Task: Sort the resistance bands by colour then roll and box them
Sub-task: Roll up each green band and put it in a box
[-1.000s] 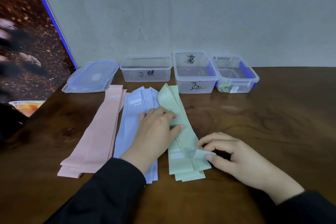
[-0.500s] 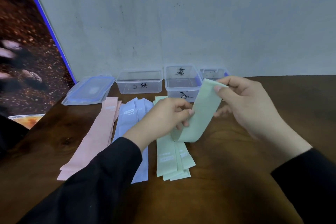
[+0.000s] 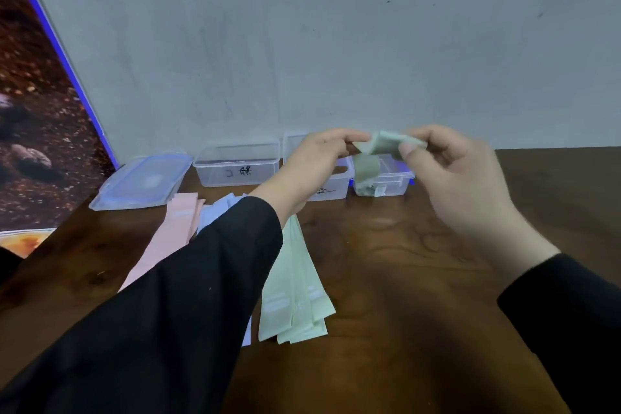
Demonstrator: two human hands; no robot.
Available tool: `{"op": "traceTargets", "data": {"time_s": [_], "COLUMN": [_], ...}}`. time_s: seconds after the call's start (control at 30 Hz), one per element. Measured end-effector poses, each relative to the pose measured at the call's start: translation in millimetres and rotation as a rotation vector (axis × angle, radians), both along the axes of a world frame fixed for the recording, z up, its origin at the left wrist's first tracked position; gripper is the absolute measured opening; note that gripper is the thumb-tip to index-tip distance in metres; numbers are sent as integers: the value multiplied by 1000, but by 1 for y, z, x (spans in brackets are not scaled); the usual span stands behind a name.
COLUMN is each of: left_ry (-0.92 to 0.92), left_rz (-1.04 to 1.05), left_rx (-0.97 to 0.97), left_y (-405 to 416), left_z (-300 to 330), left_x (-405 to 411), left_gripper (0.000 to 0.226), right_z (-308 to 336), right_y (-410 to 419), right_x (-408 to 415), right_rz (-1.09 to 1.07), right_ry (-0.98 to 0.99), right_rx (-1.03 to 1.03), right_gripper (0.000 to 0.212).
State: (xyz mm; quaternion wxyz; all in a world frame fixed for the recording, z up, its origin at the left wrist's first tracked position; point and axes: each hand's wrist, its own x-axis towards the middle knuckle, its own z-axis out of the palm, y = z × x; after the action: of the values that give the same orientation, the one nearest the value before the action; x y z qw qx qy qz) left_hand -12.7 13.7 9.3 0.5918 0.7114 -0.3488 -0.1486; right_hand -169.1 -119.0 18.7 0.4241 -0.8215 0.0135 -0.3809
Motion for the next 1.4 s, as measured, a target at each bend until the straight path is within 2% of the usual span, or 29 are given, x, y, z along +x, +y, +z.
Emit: {"op": "traceTargets", "data": {"time_s": [0.07, 0.13, 0.23, 0.27, 0.37, 0.5, 0.6, 0.73, 0.83, 1.0, 1.27, 1.4], "left_ry": [43, -25, -506, -609, -677, -783, -784, -743, -796, -851, -912, -842], "left_rz": [-28, -48, -4, 6, -65, -169, -188, -259, -286, -323, -321, -316], "left_rx": [25, 198, 616, 672, 587, 551, 527, 504, 519, 565, 636, 626], "left_y": [3, 5, 19, 25, 47, 65, 65, 71, 75, 66, 49, 49], "left_z": [-13, -35, -77, -89, -109, -121, -121, -128, -130, -126, -124, -125], "left_x": [-6, -10, -14, -19, -44, -62, -64, -68, -74, -83, -86, -84], "left_gripper": [42, 30, 28, 26, 20, 22, 27, 26, 28, 25, 17, 15], "right_z": [-31, -70, -126, -139, -155, -154, -157, -159, -161, -160, -162, -161], "right_y": [4, 5, 1, -1, -4, -2, 1, -2, 0, 2, 1, 1], "right_x": [-12, -23, -38, -43, -50, -58, -60, -61, -65, -65, -61, -61], "right_rz": [33, 85, 179, 197, 224, 264, 267, 203, 185, 160, 171, 163], "right_ry": [37, 114, 329, 395, 489, 508, 485, 501, 517, 514, 488, 485], "right_rx": [-53, -133, -224, -268, -355, -432, -494, -489, -539, -535, -501, -459], "right_gripper": [21, 16, 16, 17, 17, 9, 9, 19, 20, 14, 17, 10]}}
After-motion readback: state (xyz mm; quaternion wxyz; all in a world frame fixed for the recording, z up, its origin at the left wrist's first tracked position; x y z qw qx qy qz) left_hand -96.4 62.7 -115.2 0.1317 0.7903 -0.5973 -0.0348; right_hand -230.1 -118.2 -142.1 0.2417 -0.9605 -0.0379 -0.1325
